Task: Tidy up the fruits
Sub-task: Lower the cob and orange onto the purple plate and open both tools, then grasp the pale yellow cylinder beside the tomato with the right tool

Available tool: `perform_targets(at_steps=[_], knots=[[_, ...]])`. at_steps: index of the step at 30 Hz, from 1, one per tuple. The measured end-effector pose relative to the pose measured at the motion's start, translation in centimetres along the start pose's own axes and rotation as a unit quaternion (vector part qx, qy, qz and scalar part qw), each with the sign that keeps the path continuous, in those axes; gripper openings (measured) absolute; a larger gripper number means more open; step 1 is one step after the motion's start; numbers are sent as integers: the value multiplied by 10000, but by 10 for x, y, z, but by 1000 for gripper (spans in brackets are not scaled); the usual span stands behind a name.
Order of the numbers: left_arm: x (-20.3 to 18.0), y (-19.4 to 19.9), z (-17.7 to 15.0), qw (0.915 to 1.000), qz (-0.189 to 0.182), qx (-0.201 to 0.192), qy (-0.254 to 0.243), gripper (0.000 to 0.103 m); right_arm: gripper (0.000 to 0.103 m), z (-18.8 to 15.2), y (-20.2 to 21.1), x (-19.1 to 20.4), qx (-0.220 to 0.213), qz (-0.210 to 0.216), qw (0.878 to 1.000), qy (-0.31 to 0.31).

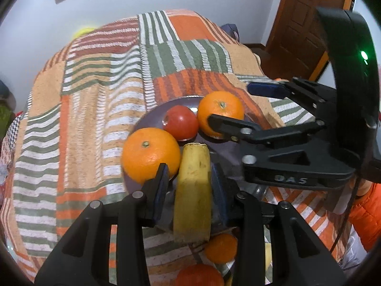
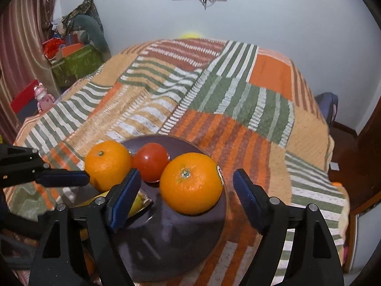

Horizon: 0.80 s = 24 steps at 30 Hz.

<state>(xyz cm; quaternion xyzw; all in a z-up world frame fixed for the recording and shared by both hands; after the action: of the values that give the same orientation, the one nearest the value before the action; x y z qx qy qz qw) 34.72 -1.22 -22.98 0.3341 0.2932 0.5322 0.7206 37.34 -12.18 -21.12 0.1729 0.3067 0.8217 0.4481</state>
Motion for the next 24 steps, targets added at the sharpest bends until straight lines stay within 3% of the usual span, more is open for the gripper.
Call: perform_targets(at_steps=[7, 11, 20, 24], knots=[[3, 44, -16, 9996, 106, -233, 145, 45, 77, -13, 42, 11, -146, -30, 9999, -24], [5, 63, -39, 9993, 190, -252, 187, 54, 77, -33, 56, 18, 5, -44, 10000, -40], [25, 64, -112, 9976, 209, 317, 579, 57, 77, -95, 62, 35, 490, -211, 9986, -41], [30, 62, -128, 9970, 292, 338, 632, 70, 77, -111, 49, 34, 764, -295, 9965, -156]])
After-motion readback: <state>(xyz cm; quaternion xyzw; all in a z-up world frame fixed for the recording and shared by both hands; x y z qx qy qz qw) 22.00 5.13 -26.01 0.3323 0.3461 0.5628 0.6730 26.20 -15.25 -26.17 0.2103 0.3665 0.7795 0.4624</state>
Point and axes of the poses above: each gripper's, at about its wrist camera, not at the fingertips, and y roughly against the way its jaws point, x to its left, z to its top, the point moved 3 cm from there along -y, roughly the way its jaws point, and after that the axes turned 4 degrees about -x, right-handed, at the moved point
